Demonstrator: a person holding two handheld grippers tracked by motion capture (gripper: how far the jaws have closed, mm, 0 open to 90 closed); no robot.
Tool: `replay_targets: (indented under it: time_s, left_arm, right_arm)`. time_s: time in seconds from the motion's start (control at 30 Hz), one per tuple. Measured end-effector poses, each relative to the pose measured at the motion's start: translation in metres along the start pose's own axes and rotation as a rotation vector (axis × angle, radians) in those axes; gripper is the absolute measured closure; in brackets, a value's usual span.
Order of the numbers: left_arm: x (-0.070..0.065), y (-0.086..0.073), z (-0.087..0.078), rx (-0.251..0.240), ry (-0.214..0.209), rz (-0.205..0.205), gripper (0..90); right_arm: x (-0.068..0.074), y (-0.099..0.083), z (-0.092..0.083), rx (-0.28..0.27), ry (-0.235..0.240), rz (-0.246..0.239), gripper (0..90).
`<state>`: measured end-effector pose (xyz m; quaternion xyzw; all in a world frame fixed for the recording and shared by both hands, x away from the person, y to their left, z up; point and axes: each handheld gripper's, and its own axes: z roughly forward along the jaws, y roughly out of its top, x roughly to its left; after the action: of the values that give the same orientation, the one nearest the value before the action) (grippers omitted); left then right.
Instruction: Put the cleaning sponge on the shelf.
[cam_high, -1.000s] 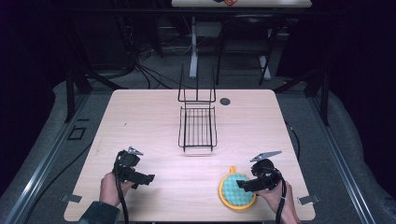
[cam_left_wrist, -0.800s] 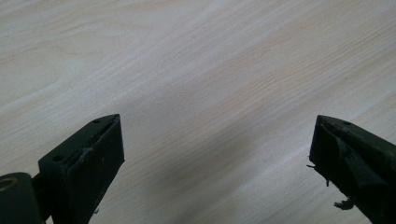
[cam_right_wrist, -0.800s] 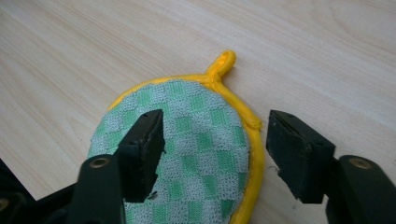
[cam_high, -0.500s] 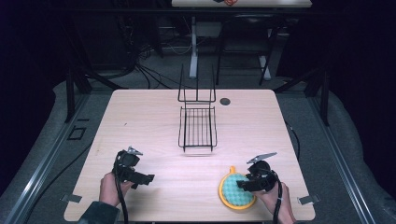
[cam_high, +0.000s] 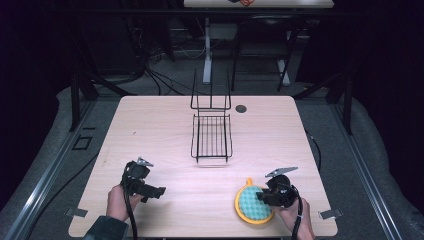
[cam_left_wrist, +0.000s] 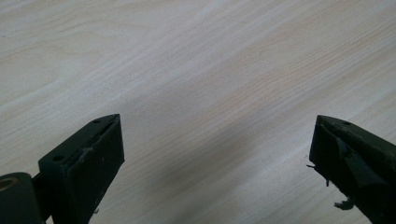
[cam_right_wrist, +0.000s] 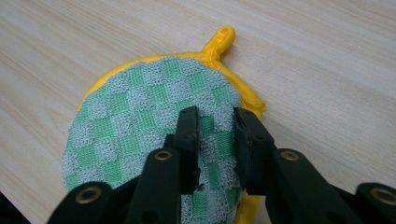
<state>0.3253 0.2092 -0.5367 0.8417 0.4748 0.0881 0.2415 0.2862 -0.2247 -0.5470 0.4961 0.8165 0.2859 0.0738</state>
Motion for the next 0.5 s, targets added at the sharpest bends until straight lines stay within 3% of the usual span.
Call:
replay_targets:
  time_s: [0.2,0.5]
  left_arm:
    - [0.0004,0.0,0.0001,0.0,-0.002,-0.002,3.1]
    - [0.0007,0.0001,-0.0003,-0.001,-0.003,0.001,3.1]
  right_arm:
    - [0.0002,-0.0014,-0.0024,-0.016,-0.008,0.018,83.8]
    - [0.0001,-0.0017,-0.0088,-0.044,0.016,0.032,85.6]
